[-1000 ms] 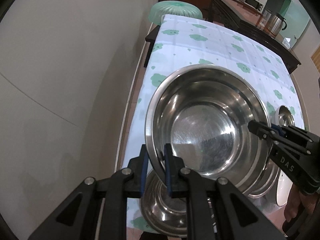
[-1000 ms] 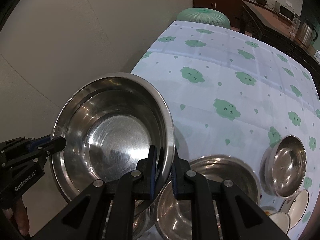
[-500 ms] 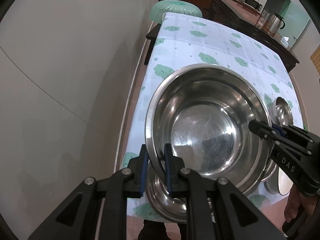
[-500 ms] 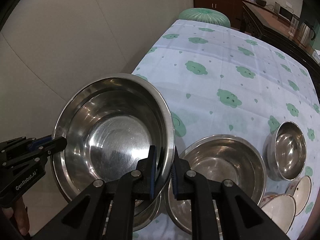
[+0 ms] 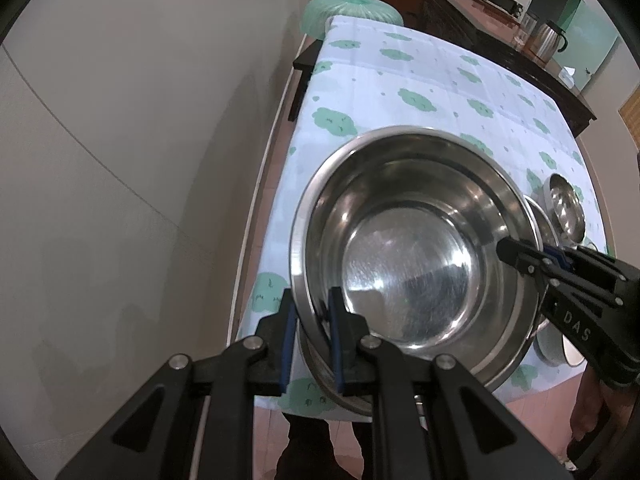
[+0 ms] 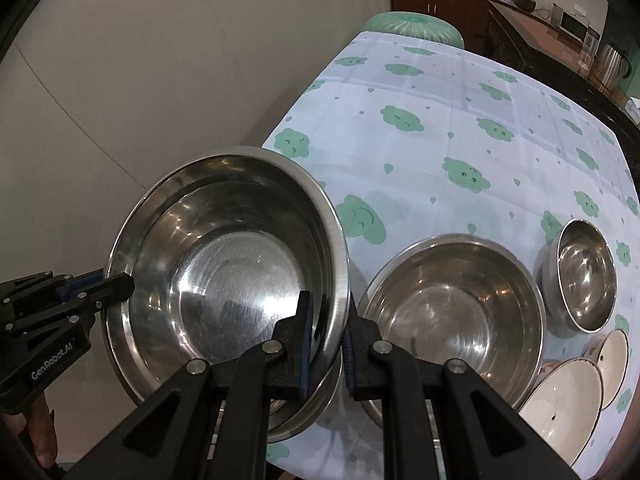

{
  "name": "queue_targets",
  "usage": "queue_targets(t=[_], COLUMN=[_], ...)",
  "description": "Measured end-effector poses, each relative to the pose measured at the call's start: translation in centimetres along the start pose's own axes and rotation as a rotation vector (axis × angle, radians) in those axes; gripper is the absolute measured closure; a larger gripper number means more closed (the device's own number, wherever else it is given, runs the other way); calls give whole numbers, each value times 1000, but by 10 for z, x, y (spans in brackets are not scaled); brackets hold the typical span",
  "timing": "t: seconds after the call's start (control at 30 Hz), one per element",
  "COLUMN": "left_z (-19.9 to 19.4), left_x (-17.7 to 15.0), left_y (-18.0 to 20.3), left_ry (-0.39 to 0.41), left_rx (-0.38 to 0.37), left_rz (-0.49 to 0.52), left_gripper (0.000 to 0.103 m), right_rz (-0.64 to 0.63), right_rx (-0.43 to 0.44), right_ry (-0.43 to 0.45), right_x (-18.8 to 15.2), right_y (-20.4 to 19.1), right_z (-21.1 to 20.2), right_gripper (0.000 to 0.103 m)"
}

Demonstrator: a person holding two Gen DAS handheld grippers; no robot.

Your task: Organize plates and bowls

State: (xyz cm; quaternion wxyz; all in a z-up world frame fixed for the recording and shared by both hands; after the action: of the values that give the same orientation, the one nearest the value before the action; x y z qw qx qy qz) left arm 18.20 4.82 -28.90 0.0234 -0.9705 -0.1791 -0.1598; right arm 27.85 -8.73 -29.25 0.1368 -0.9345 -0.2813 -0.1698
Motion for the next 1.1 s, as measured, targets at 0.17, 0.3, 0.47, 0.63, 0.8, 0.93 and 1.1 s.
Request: queue_targets(t=[0.17,0.3,0.47,0.63,0.8,0.93,1.1], left_z=[2,4,9,12,15,16,20], left_x=[-9,-16,-23,-27,-29,-29,-32], left_y=[-2,-3,-5,-3,-2,-2,-3], left_ry=[-12,-20,-34,-42,-48,-49,-61], left_rx=[-2,0,0,0,-3,0,0], left_rz=[3,5,8,17,22,28,34], left_gripper=[90,90,90,90,90,90,90], right_rz=[-1,-5,-10,-10,-13,-17,-23], right_rx=[-2,-3,-7,-12,-20,-21,-21], right_ry=[-12,-23,-35,-49,-58,-62,-70], right_x=[-10,-17,-25,-31,-35,-37,-39], right_y=[-3,-6,-9,-8,-7,-7,-8], right_z=[1,3,7,11,13,16,19], right_gripper=[89,88,88,88,88,88,88])
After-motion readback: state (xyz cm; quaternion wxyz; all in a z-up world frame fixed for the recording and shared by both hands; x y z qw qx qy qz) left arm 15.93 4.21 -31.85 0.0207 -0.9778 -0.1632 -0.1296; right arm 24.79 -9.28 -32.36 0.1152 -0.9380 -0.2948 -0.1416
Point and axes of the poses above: each gripper's, at about its wrist camera, not at the fingertips, and z roughly the way its jaws point, y to its right, x to its top, the point moved 7 cm from there along z, roughly the way its jaws point, and after that the axes turned 3 degrees about z, right-handed, at the moved point
